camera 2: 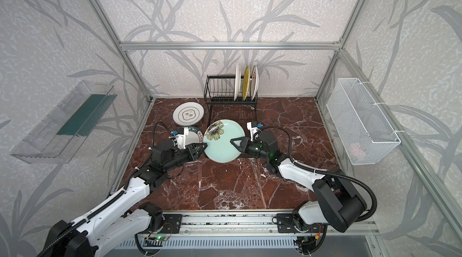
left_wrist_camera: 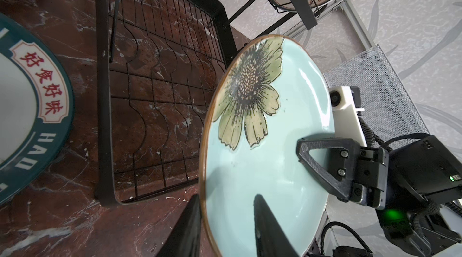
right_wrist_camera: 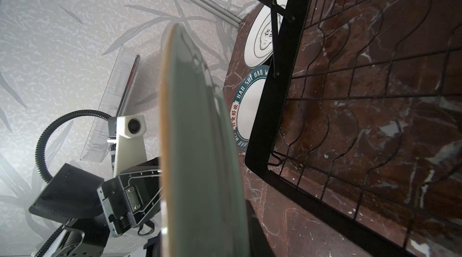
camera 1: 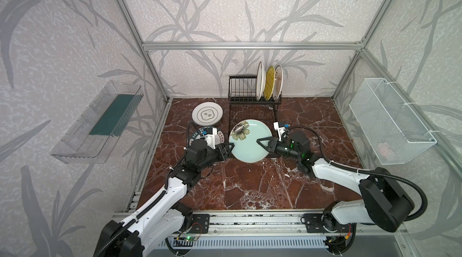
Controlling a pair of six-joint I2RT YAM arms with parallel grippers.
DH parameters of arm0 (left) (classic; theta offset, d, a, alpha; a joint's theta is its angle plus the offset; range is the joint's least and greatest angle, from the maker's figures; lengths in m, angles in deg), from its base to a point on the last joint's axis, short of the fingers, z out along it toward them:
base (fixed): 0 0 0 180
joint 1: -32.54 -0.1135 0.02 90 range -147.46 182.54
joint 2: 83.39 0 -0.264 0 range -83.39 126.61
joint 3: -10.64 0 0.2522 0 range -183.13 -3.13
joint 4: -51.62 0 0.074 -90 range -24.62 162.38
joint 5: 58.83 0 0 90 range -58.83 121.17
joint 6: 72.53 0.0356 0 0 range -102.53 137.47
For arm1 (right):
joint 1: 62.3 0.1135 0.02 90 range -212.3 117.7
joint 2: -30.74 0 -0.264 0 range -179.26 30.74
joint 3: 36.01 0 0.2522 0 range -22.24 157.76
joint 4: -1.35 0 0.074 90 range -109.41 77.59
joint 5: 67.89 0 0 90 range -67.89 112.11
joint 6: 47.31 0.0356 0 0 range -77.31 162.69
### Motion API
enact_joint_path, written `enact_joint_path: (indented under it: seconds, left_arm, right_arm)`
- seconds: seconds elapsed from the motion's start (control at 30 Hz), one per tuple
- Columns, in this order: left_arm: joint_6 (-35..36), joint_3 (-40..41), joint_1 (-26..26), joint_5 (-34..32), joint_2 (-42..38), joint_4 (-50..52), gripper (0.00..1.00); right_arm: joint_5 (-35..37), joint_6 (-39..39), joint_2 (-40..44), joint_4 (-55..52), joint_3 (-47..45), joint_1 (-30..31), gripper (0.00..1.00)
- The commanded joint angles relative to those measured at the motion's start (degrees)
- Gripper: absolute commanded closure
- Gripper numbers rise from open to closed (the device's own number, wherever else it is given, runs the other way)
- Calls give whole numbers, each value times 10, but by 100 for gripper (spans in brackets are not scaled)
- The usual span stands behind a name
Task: Load plates into a dish rack
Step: Pick up the plate from the bottom-center of the table, then place the plate on the dish rack.
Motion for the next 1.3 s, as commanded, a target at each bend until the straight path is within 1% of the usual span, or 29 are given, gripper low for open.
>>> enact_joint_path:
  seconds: [0.0,0.2,0.4,0.73,0.87,0.9,1.03,1.27]
  left_arm:
    - [21,-8,2,-18,-17,20,66]
    - [25,-6,1,-18,-25,31,66]
    - [26,-5,1,-19,-36,38,66]
    - [29,-9,2,-20,-52,53,66]
    - [29,-11,1,-19,-56,57,67]
    - [29,-11,1,-19,-58,58,67]
    - [30,-14,1,-20,-63,66,67]
    - [38,-21,1,-20,-70,84,67]
  right_arm:
    - [21,-45,39,-12,49,1,100]
    - [30,-74,45,-84,99,1,100]
    - [41,-89,53,-98,122,2,100]
    - [105,-166,68,-197,214,12,100]
    - [132,-192,59,-226,263,14,100]
    - [135,-214,57,-231,275,15,100]
    - [148,-238,43,-238,321,14,100]
    - [168,-273,-7,-259,420,15,100]
